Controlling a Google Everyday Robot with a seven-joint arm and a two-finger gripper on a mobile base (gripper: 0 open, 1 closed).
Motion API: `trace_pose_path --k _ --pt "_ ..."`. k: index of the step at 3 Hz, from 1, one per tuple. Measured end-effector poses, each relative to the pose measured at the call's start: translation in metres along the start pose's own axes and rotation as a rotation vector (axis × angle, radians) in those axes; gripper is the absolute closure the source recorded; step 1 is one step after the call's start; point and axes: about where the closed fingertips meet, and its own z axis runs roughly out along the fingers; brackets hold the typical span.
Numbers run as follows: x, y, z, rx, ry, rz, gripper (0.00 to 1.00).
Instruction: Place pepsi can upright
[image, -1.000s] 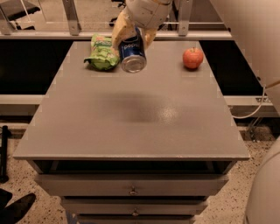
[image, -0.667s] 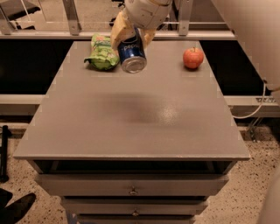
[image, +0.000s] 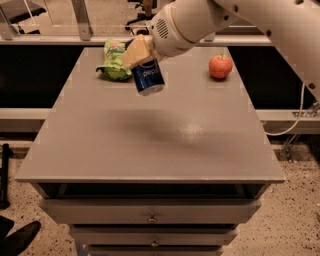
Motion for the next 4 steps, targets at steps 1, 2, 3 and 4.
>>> trace_pose_path --k 1,2,3,4 --pt "0.019 -0.020 0.004 0.090 0.095 -0.203 1.00" --pt "0.018 -0.019 0.005 0.083 0.090 -0.236 1.00" --pt "0.024 -0.035 0.002 0.105 0.086 -0.271 1.00" --pt "0.015 -0.046 0.003 0.169 0.083 -0.427 1.00"
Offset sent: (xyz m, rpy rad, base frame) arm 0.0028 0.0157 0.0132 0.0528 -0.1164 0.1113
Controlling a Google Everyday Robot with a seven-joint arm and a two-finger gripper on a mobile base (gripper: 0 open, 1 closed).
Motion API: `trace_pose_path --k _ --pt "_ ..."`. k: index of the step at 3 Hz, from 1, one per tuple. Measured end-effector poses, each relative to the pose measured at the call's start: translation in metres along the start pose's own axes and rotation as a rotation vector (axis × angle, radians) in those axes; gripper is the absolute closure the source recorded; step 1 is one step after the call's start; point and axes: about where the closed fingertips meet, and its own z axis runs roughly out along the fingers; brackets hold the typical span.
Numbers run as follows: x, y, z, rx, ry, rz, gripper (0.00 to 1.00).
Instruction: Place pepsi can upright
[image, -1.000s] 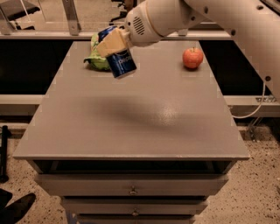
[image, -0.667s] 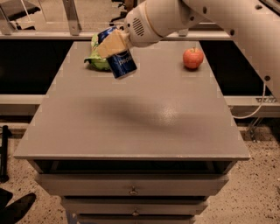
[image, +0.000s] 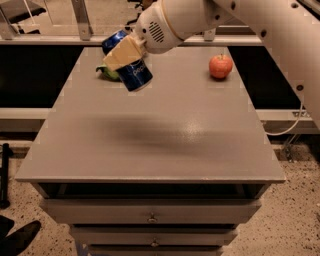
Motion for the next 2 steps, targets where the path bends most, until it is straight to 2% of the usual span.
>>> trace_pose_path --k 1,2 --pt "-0.016 -0.002 0.001 0.069 0.042 -0.131 1.00" --pt "-0.035 0.006 0.000 0.121 0.157 -0.219 1.00"
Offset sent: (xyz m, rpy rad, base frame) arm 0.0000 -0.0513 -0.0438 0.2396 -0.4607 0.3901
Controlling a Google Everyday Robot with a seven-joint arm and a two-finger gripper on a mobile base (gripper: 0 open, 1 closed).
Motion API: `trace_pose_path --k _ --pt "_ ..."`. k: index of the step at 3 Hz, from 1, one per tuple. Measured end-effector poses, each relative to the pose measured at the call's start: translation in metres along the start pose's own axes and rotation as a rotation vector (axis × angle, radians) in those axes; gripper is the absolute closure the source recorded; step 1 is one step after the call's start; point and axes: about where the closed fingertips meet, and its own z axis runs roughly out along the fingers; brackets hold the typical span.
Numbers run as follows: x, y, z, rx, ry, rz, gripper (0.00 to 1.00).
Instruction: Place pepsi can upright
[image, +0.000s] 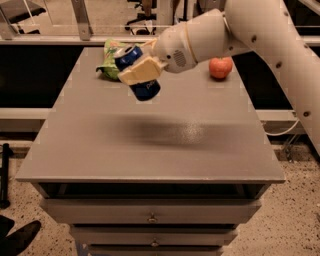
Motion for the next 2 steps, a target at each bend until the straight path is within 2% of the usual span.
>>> trace_pose_path --k 1,2 --pt "-0.013 0.008 -0.010 0.020 0.137 -0.099 1.00" --pt "-0.023 0.013 -0.021 0.039 0.239 -0.179 1.00"
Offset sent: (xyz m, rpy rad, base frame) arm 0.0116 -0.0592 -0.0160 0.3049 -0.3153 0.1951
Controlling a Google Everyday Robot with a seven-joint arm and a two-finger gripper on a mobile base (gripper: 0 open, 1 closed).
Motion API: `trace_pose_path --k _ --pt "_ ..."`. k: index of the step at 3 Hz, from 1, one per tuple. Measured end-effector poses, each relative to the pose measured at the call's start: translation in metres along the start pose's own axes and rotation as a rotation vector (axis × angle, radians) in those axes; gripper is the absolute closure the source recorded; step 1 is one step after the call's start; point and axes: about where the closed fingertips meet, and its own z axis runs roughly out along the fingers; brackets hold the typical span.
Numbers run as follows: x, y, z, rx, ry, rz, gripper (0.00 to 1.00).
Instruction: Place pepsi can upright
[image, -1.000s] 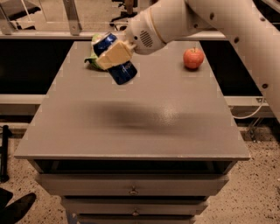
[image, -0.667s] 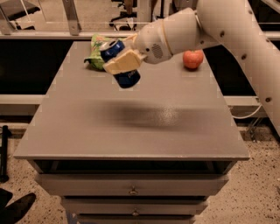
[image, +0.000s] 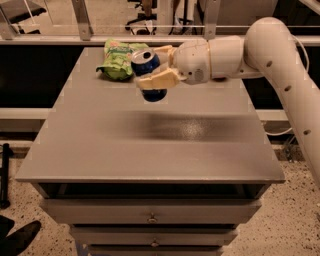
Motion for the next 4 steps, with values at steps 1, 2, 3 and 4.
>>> trace_pose_path --k 1,2,3,4 --pt "-0.012 0.000 -0.017 -0.008 0.046 -0.008 1.00" --pt "-0.023 0.000 -0.033 -0.042 0.068 0.024 1.00" --pt "-0.035 0.000 -0.042 -0.064 0.083 0.066 1.00" --pt "-0.048 0.001 -0.048 -0.077 0.101 0.100 0.89"
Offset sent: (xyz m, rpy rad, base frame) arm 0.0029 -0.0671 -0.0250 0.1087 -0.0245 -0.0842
